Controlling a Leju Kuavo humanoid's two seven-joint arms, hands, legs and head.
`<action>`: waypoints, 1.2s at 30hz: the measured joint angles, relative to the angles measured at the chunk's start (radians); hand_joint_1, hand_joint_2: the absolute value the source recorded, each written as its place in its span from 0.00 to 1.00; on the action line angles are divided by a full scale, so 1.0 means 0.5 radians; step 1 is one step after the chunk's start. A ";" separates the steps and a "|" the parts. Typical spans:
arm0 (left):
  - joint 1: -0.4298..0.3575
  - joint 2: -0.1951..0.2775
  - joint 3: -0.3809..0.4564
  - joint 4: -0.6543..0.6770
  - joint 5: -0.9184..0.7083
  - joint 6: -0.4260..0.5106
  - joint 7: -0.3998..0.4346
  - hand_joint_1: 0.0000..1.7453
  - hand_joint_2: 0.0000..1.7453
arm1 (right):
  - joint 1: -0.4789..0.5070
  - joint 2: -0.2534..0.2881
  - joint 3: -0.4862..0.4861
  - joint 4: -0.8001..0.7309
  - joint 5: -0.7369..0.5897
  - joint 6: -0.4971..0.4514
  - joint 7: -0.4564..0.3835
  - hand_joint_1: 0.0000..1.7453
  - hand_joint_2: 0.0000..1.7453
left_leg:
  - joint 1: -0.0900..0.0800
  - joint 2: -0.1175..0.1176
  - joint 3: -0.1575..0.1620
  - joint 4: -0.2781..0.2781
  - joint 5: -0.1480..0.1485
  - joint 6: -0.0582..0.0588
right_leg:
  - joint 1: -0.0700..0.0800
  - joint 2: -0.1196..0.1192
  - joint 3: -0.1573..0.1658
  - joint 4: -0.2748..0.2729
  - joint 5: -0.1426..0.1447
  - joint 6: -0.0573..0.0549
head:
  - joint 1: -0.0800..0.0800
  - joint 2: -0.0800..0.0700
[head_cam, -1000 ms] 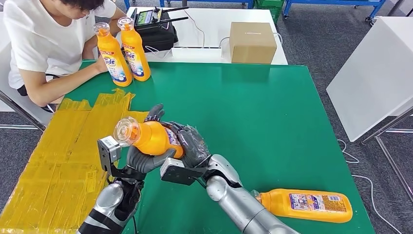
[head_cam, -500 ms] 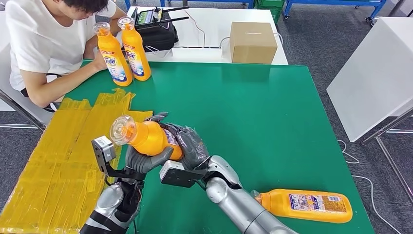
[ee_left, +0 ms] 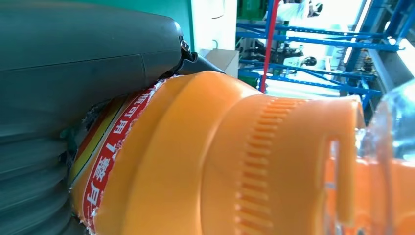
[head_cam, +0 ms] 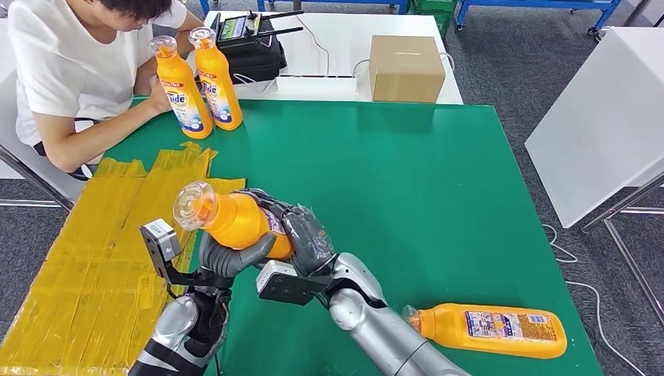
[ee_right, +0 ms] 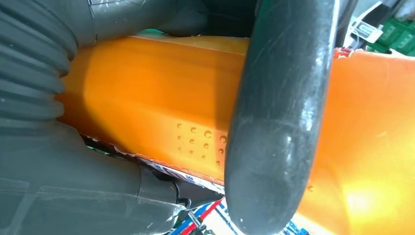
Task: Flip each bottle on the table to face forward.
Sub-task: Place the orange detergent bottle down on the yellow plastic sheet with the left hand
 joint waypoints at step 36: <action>-0.120 0.149 0.304 -0.051 -1.597 1.104 0.063 1.00 1.00 | 0.647 -0.284 -0.465 -1.145 -0.244 -0.307 -0.201 0.00 1.00 | 0.000 -0.003 -0.001 0.000 0.000 0.000 | 0.000 -0.001 0.001 0.000 0.000 0.000 | 0.000 0.000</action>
